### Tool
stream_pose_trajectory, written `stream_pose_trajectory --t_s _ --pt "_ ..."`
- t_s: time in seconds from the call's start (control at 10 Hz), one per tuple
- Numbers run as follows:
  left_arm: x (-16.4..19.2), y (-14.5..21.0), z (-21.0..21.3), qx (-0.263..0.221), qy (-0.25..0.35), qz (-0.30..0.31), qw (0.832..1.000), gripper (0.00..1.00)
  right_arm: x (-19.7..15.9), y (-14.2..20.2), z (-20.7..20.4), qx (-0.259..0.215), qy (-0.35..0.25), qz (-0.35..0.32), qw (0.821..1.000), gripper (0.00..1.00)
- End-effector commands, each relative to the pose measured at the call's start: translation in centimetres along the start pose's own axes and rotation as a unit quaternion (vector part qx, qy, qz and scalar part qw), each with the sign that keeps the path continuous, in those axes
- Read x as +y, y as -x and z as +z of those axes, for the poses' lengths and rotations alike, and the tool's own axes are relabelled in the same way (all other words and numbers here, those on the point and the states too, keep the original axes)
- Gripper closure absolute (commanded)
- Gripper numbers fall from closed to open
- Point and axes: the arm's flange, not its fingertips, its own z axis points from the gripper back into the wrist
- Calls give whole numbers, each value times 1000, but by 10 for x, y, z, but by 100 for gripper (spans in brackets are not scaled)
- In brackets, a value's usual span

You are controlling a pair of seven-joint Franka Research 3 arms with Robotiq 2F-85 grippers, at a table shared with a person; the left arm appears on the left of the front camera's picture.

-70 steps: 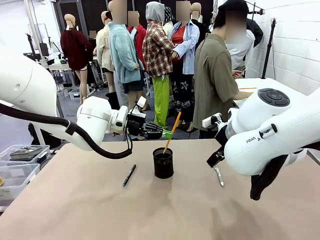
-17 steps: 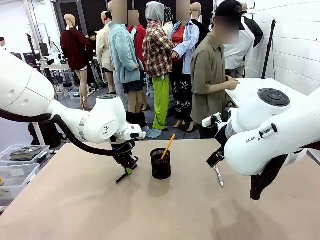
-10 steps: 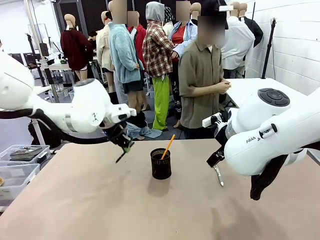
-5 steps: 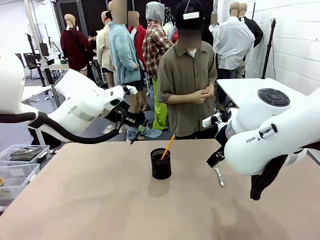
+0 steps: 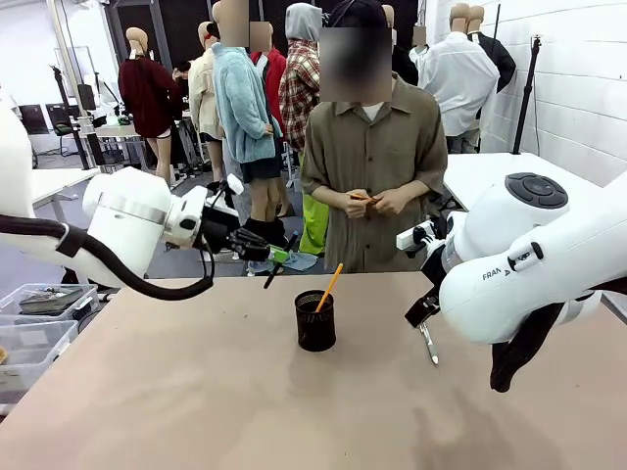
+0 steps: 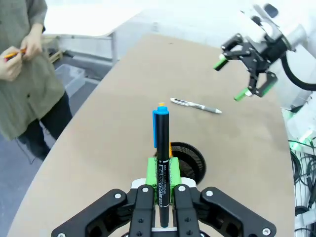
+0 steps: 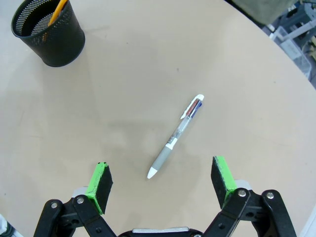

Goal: Place the pens into the pen holder.
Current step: Pick up a writing instrument from the table and place it into the Pen holder.

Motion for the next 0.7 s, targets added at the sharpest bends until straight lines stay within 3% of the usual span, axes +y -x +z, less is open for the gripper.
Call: stream_pose_trajectory --t_s 0.0,0.3,0.6 --pt "-10 6 -13 -41 26 -31 998 100 0 1 0 0 0 0 1000 0" --pt "-11 5 -21 -115 61 -53 990 100 0 1 0 0 0 0 1000 0" --pt "-8 0 -42 -146 91 -62 983 100 0 1 0 0 0 0 1000 0"
